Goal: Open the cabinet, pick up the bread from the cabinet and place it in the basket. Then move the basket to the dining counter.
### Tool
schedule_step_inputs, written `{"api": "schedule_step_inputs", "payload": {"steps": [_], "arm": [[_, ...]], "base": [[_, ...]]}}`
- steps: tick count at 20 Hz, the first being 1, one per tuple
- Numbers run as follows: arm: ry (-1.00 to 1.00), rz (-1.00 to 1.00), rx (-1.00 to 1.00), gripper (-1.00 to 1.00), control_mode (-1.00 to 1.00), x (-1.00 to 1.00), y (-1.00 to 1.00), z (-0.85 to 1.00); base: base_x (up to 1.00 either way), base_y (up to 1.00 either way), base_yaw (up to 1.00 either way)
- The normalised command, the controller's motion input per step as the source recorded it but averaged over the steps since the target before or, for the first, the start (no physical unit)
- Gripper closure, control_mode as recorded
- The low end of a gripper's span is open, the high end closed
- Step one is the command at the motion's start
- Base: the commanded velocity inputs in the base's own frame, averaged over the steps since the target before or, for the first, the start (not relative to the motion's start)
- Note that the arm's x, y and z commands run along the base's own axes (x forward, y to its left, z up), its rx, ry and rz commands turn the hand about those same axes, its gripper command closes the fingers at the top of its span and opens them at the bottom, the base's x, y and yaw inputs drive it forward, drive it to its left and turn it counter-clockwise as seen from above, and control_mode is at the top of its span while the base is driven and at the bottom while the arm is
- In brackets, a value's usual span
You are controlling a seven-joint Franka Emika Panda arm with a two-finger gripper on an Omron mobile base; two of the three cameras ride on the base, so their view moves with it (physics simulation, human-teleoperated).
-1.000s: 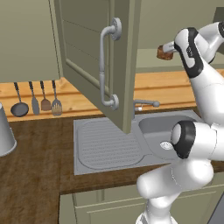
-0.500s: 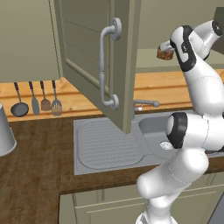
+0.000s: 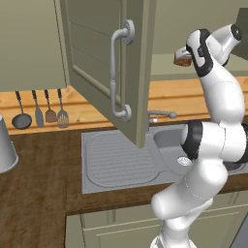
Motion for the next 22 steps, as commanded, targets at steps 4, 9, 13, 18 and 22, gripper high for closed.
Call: {"api": "schedule_step_inputs", "payload": {"steps": [4,9,13,18,22], "arm": [[0.0,0.01,0.0,1.0,-1.0,0.08,0.1,-0.28],[0.0,0.01,0.0,1.0,-1.0,0.09,0.19,-0.28],[0.0,0.0,0.0,1.0,-1.0,0.1,0.22,-0.25],[-0.21,0.0,0.0,1.0,-1.0,-0.56,0.01,0.0],[-0.29,0.0,0.04,1.0,-1.0,-1.0,0.11,0.0]], "base": [[0.0,0.0,0.0],[0.0,0.0,0.0],[0.0,0.0,0.0],[0.0,0.0,0.0],[0.0,0.0,0.0]]}}
